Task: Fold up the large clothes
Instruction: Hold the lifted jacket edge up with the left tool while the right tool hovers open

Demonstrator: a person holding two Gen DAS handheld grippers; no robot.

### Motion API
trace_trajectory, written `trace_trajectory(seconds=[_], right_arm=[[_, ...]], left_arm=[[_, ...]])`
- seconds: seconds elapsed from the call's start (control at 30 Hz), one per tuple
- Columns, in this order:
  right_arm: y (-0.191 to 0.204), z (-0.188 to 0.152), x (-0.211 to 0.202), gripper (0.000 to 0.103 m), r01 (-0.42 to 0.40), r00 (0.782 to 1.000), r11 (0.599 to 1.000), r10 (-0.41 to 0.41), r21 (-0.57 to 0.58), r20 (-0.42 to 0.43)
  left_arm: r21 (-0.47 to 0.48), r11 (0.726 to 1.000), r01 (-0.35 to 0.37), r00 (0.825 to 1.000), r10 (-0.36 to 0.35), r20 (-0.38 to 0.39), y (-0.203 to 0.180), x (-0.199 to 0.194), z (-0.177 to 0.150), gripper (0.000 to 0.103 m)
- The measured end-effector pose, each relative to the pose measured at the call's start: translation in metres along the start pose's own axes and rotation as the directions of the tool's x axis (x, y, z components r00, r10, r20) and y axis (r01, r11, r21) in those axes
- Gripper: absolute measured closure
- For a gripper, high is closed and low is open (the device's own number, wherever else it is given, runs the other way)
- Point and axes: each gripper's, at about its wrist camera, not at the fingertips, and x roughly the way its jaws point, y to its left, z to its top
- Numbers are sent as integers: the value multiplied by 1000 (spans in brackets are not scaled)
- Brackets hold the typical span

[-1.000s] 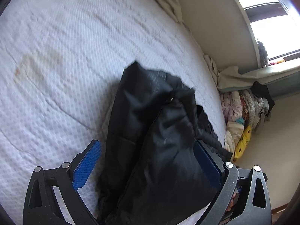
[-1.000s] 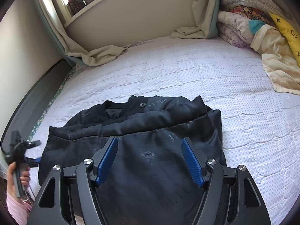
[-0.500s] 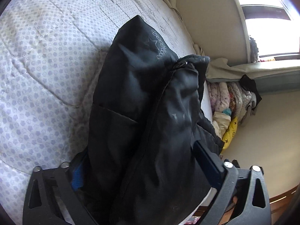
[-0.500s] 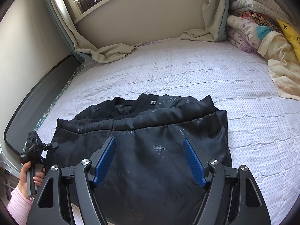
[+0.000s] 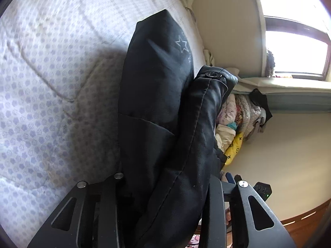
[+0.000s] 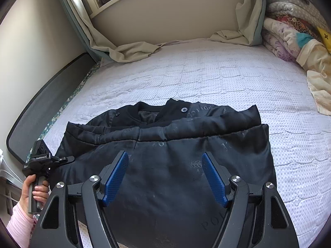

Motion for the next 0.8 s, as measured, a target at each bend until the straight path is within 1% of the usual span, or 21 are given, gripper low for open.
trace_trajectory(seconds=[0.07,0.13,0.2,0.3,0.37,0.47,0.53,0.63,0.67,0.8], right_arm=[[-1,1,-1,31,9,1000,1000,-9,-6,6],[1,1,0,34,21,1000,999,-20,-25,7],[5,-1,2,46,32,1000,998,-32,-55,0],[14,-6,8,57,67,997,991,-69,-113,-14],[19,-12,12,58,84,996,986,-87,-144,-18],[26,-22,23,58,59,997,984,-67,-166,-44],[31,-28,32,58,67,995,978,-79,-197,-54],[34,-37,50,59,143,985,959,-162,-246,-59],[31,-39,57,59,144,984,959,-165,-245,-66],[19,-42,76,59,112,986,976,-133,-189,-103]], left_arm=[[23,1000,3,1000,-3,7,-9,-4,0,67],[39,999,9,1000,-10,13,-18,-4,0,68],[45,999,15,1000,-15,17,-23,-5,0,68],[43,999,13,1000,-14,20,-32,0,2,68],[36,999,17,1000,-18,17,-32,0,4,68],[33,999,17,1000,-17,17,-33,-1,4,68],[30,999,22,1000,-22,17,-32,-1,4,68],[28,999,28,999,-29,20,-31,-4,3,68],[33,999,26,999,-27,22,-34,-5,2,68],[90,996,29,999,-32,31,-50,-10,-9,68]])
